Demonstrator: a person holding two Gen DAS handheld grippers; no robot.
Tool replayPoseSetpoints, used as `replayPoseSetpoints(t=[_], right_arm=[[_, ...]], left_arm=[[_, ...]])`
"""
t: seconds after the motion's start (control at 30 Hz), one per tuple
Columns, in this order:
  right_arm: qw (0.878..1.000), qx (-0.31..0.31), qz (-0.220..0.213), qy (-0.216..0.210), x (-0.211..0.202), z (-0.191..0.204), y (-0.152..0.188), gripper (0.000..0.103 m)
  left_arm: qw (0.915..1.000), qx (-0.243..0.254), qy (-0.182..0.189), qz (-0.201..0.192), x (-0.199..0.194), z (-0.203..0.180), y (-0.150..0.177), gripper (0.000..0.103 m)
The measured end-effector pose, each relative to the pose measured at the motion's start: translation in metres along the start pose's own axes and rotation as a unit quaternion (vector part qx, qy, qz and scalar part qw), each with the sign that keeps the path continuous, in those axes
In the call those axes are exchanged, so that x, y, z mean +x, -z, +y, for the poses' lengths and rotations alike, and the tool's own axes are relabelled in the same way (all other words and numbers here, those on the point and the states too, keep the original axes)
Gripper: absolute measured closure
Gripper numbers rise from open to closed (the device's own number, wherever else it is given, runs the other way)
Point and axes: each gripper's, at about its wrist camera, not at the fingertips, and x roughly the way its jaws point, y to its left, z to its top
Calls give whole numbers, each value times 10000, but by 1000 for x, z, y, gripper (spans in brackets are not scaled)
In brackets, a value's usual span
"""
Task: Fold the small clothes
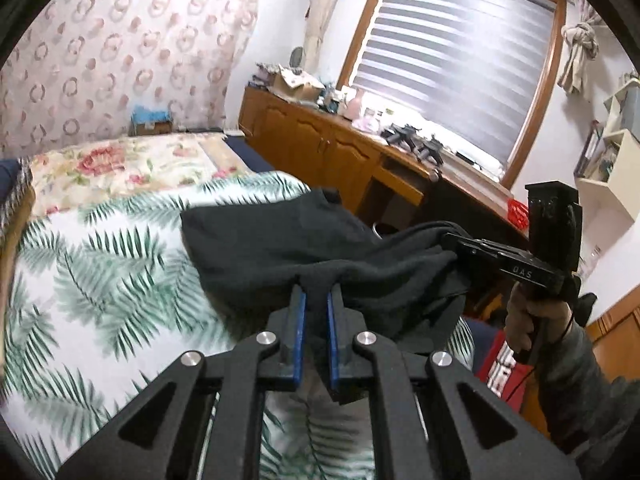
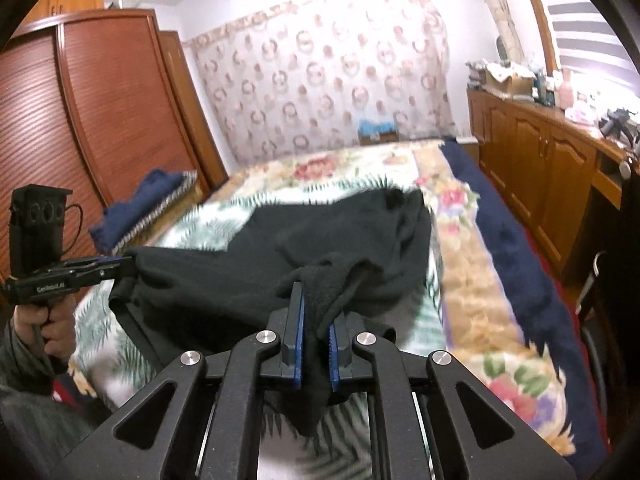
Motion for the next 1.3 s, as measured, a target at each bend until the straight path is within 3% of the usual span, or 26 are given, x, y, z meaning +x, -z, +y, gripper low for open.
replayPoseSetpoints(t=[0.13,0.4,0.83,1.07,1.13,1.3], right_arm=[[9999,-35,-110,78,16,-4,-27,97],[9995,-22,132,269,82,-28,-77,96],[9976,-4,539,423,143,-56,-88,94],[9972,15,548,514,149,-53,-95,91],[9970,19,554,543,150,-53,-97,90],[9960,55,583,671,149,-52,-100,83]], left_arm=[[9998,-82,-170,-29,20,20,-28,97],[9988,-214,-401,197,74,64,-65,97],[9961,-360,-367,719,129,102,-73,94],[9968,-321,-121,716,123,106,-79,89],[9977,-200,-194,611,114,104,-82,81],[9980,41,-257,570,94,98,-78,81]])
